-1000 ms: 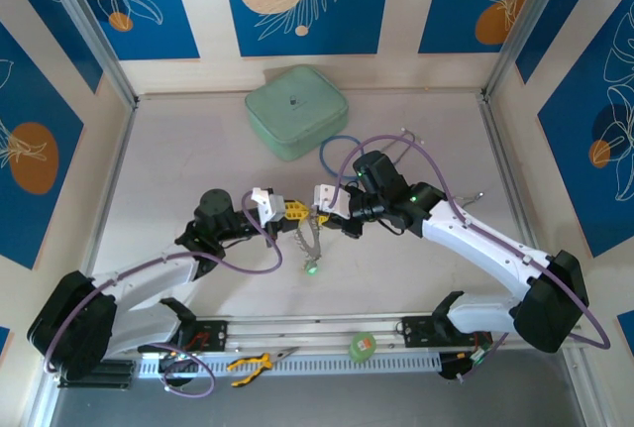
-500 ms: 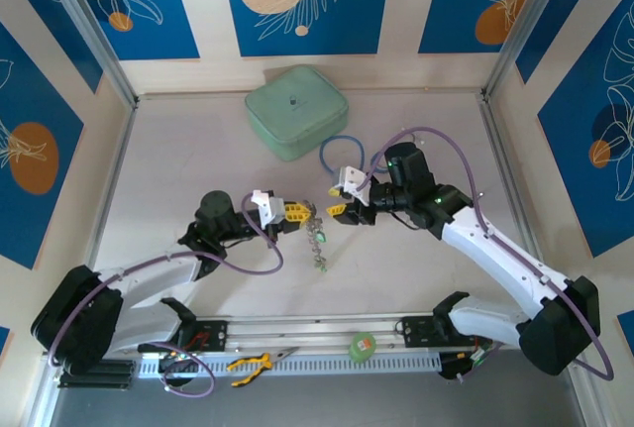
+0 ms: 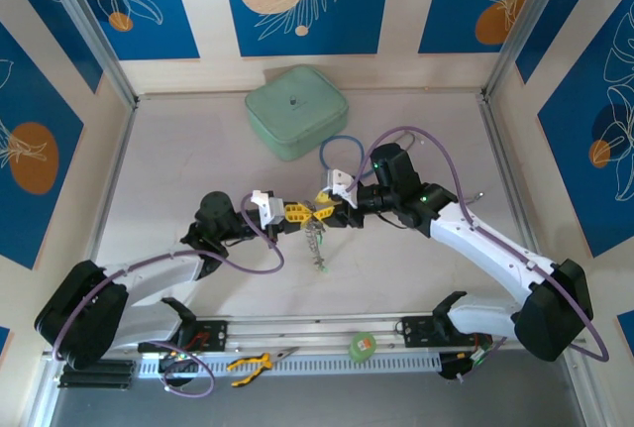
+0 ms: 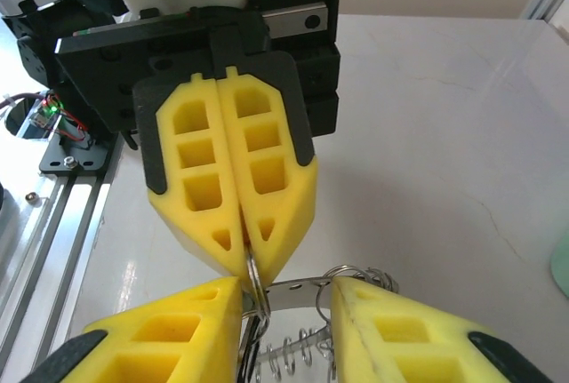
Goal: Put the keys on the keyring
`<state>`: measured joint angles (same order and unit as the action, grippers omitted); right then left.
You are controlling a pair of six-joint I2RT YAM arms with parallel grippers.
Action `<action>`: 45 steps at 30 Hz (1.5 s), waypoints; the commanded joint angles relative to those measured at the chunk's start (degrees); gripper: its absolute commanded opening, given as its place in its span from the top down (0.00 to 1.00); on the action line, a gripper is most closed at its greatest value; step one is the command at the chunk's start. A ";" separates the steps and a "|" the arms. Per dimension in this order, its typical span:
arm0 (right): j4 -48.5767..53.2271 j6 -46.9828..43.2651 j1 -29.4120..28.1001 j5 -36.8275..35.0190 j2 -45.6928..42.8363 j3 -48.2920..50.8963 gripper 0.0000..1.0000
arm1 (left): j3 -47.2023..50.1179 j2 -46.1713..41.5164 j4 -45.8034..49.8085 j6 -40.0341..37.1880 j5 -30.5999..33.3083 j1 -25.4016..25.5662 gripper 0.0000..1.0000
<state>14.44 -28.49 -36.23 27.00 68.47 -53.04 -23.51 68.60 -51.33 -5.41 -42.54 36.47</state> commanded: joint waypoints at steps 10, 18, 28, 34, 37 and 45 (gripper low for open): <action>2.04 -0.44 -0.73 1.69 1.55 0.65 0.71 | -0.40 -0.49 -4.45 1.37 -2.10 0.36 1.00; 0.83 -0.01 -0.45 4.07 2.22 0.75 0.82 | -0.88 -0.04 -4.11 1.63 -2.43 0.41 1.00; 1.51 -1.14 0.76 4.15 1.44 2.12 0.80 | -1.09 -0.31 -3.51 1.28 -2.37 0.45 1.00; 0.81 -0.60 0.59 5.14 0.96 2.67 0.76 | -1.11 0.12 -3.75 1.44 -2.38 0.52 1.00; 0.27 -0.36 0.29 5.03 1.25 2.47 0.76 | -1.35 0.28 -3.88 1.59 -2.54 0.47 1.00; -1.89 0.52 0.06 6.45 2.10 1.76 0.85 | -1.47 0.65 -4.30 1.88 -2.63 0.53 1.00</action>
<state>13.52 -28.32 -35.79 31.20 70.30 -50.87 -23.51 68.99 -51.53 -4.43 -43.44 36.47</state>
